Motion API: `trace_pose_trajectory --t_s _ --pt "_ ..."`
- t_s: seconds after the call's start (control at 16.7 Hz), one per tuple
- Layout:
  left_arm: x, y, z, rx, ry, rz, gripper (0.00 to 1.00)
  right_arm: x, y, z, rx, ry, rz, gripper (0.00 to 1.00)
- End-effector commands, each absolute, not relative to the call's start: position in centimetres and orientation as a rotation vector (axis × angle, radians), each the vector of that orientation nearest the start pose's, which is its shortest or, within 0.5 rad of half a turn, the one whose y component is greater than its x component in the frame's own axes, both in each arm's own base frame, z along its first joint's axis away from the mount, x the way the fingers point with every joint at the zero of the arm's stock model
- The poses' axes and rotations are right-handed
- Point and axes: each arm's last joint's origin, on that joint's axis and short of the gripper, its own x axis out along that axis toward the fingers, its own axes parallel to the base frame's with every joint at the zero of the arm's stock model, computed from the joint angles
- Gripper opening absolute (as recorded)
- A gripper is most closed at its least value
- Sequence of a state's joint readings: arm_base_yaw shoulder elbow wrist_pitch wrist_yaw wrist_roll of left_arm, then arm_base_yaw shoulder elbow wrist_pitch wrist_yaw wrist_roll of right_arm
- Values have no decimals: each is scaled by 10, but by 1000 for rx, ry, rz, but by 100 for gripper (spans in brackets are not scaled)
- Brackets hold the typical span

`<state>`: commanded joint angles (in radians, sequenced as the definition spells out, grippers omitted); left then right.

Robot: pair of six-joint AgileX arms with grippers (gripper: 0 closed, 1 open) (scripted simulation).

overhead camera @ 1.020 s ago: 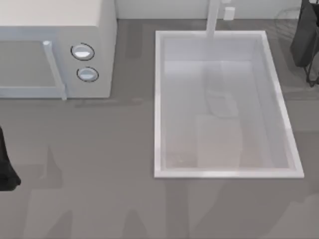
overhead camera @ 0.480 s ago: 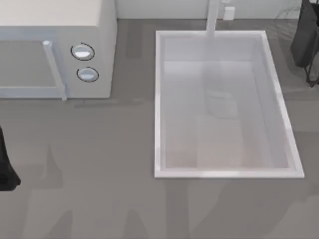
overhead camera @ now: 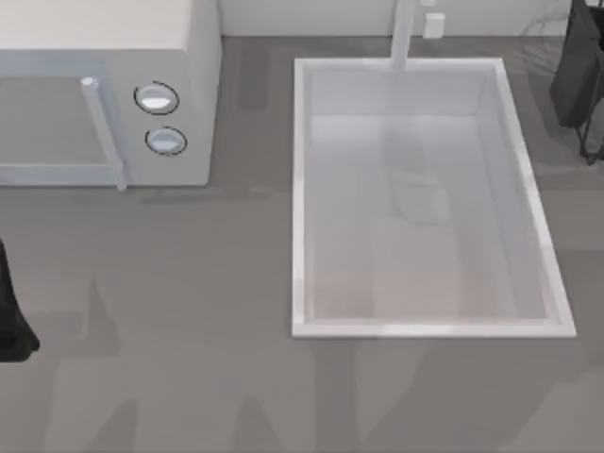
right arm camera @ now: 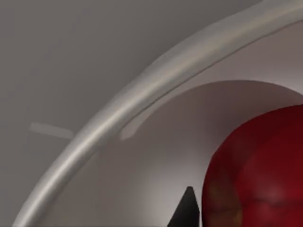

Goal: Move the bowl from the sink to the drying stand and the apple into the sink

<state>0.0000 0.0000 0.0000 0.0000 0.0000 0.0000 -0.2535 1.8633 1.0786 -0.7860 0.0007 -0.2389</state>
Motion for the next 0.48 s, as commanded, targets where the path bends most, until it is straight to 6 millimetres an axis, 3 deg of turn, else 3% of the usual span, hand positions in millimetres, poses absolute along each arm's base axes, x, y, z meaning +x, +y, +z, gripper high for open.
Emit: trace_pose_trajectory --t_s 0.24,0.48 --pt "106 -1 160 0 0 0 100 308 -78 123 8 1571 -8 0" --pt "106 -1 160 0 0 0 100 313 -80 141 -2 1540 -17 0"
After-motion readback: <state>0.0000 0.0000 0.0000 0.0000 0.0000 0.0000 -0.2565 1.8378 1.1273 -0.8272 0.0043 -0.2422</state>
